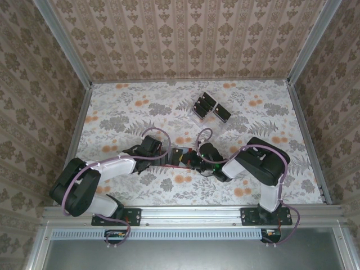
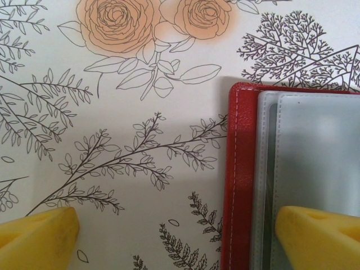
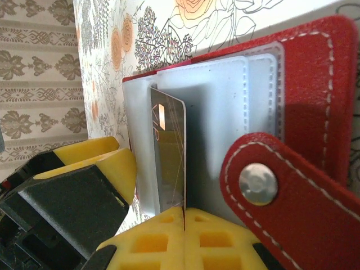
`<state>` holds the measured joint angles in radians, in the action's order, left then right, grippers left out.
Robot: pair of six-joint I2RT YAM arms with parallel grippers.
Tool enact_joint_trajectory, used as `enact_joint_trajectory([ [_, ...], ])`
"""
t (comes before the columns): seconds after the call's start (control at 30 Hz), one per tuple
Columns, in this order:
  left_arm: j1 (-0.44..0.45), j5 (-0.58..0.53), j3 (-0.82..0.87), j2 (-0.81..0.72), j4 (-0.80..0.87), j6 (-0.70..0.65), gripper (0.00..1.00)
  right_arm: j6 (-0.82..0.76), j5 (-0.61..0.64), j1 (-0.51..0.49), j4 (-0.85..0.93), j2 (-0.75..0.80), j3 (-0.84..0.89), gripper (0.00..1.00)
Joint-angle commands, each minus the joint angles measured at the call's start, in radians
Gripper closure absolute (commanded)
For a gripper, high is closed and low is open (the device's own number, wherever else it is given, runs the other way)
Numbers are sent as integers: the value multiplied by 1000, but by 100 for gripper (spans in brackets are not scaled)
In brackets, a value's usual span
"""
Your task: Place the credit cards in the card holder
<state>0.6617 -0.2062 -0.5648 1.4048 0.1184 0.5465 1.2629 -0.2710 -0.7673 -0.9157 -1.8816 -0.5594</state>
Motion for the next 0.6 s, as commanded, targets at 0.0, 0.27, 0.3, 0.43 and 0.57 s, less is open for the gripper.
enact_joint_trajectory([
  [0.0,7,-4,25,9,40,12,0,-11,-54,-3,80,-37,-18,100],
  [0.27,6,-2,20,6,43,12,0,-47,-77,10,169,-40,-64,100],
  [0.3,7,-1,17,6,48,11,0,-57,-81,12,192,-39,-73,100],
  [0.43,6,-1,-4,-8,75,12,0,-99,-88,24,282,-21,-100,100],
  [0.57,3,-2,-25,-44,106,21,0,-150,-95,40,397,20,-127,94],
])
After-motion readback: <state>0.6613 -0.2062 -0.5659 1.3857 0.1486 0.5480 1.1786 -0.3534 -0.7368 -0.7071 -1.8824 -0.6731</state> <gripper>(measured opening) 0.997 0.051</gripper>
